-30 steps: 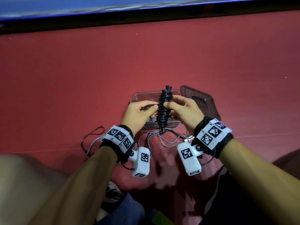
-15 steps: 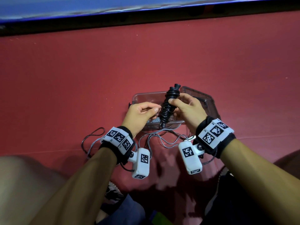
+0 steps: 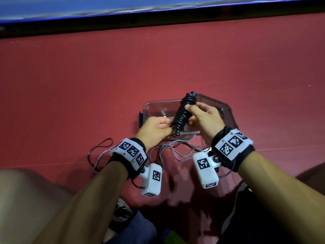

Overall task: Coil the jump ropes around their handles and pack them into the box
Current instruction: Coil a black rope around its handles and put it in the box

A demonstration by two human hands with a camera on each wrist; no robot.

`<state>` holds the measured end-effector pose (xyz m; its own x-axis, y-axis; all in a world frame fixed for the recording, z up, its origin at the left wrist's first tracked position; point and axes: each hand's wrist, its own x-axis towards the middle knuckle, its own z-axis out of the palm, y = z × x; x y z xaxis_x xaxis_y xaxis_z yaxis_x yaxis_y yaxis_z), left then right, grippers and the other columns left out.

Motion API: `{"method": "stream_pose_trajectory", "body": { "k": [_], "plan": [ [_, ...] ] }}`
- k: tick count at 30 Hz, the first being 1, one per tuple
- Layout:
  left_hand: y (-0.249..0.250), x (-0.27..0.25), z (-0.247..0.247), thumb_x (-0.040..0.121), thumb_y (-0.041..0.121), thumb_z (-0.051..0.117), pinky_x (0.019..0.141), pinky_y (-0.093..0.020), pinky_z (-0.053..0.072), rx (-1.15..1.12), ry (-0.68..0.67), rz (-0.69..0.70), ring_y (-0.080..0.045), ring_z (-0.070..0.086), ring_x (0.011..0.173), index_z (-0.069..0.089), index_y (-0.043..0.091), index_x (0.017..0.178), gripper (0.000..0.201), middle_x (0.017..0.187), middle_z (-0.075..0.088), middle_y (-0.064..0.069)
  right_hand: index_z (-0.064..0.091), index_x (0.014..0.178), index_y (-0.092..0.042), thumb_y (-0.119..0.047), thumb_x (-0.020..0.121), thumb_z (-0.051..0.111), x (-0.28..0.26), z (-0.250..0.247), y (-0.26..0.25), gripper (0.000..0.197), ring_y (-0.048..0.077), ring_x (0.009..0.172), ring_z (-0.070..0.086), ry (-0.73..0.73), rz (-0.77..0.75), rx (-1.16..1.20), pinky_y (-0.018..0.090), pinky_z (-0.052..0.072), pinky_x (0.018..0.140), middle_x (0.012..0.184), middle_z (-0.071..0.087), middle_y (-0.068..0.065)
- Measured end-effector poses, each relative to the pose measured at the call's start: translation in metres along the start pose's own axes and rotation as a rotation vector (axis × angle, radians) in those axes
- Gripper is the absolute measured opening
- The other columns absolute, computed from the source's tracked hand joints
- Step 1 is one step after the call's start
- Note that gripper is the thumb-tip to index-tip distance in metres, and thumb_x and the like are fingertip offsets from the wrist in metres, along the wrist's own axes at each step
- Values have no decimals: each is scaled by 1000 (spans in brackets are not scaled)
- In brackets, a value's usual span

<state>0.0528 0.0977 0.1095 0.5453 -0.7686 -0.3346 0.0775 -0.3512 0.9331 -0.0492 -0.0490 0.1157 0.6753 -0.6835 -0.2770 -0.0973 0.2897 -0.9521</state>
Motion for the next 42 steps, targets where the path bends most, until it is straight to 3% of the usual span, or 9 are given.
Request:
{"method": "stream_pose_trajectory", "body": {
  "k": [4, 7, 15, 21, 27, 33, 37, 40, 42],
  "plan": [
    [3, -2, -1, 84, -3, 75, 98, -37, 55, -40, -22, -16, -11, 72, 82, 68, 4, 119, 36, 83, 78, 0, 61, 100, -9, -19, 90, 71, 2, -2, 3, 17, 10, 46, 49, 59, 26, 20, 24, 46, 51, 75, 61, 6],
    [5, -4, 0, 69, 10, 79, 102, -53, 51, -111, 16, -46, -30, 70, 92, 64, -1, 112, 47, 100, 76, -20, 59, 102, -9, -20, 89, 72, 3, -1, 4, 21, 10, 47, 50, 93, 29, 14, 24, 47, 51, 82, 60, 10],
    [5, -5, -5, 91, -4, 65, 91, -28, 56, -298, -37, -49, -22, 68, 98, 67, 3, 116, 26, 110, 74, -17, 53, 108, -5, -27, 91, 71, 8, -5, 4, 33, 11, 46, 56, 138, 42, 8, 27, 48, 54, 72, 63, 7],
    [-2, 0, -2, 85, -1, 76, 104, -46, 52, -185, 38, -35, -29, 72, 104, 67, 5, 121, 37, 112, 75, -16, 51, 116, -2, -31, 91, 70, 9, -4, 11, 42, 15, 52, 61, 136, 65, -17, 37, 49, 66, 76, 65, 7],
    [-3, 3, -5, 82, -4, 78, 97, -39, 57, -145, 132, -14, -22, 73, 95, 70, 8, 114, 35, 106, 77, -12, 54, 121, 2, -28, 93, 69, 10, -2, 16, 44, 17, 66, 68, 103, 91, 10, 33, 54, 69, 100, 66, 18],
    [-4, 7, -7, 79, -3, 81, 82, -27, 57, -127, 232, 52, -18, 73, 88, 72, 17, 105, 34, 97, 76, -3, 61, 104, 2, -17, 97, 64, 7, 1, 17, 21, 31, 85, 63, -7, 127, -5, 34, 61, 77, 95, 62, 22],
    [-2, 7, -10, 79, -10, 78, 75, -25, 59, -162, 264, 72, -17, 73, 79, 73, 9, 111, 38, 97, 75, -7, 57, 83, -9, -34, 85, 73, 5, -2, 14, 29, 31, 70, 70, 26, 121, -255, 48, 61, 75, 76, 71, 12],
    [-2, 7, -9, 79, -9, 78, 78, -26, 60, -166, 273, 73, -18, 71, 76, 75, 15, 105, 36, 96, 76, -12, 59, 69, -18, -34, 83, 72, 2, -2, 9, 25, 22, 55, 66, -19, -21, -465, 39, 55, 61, 63, 71, 4],
    [-3, 6, -7, 79, -5, 80, 84, -28, 59, -124, 251, 73, -17, 71, 79, 77, 18, 104, 34, 99, 77, -16, 70, 75, -27, -30, 82, 73, -2, 2, 4, 8, 14, 60, 65, -90, -156, -564, 34, 55, 65, 68, 69, -6]
  ]
}}
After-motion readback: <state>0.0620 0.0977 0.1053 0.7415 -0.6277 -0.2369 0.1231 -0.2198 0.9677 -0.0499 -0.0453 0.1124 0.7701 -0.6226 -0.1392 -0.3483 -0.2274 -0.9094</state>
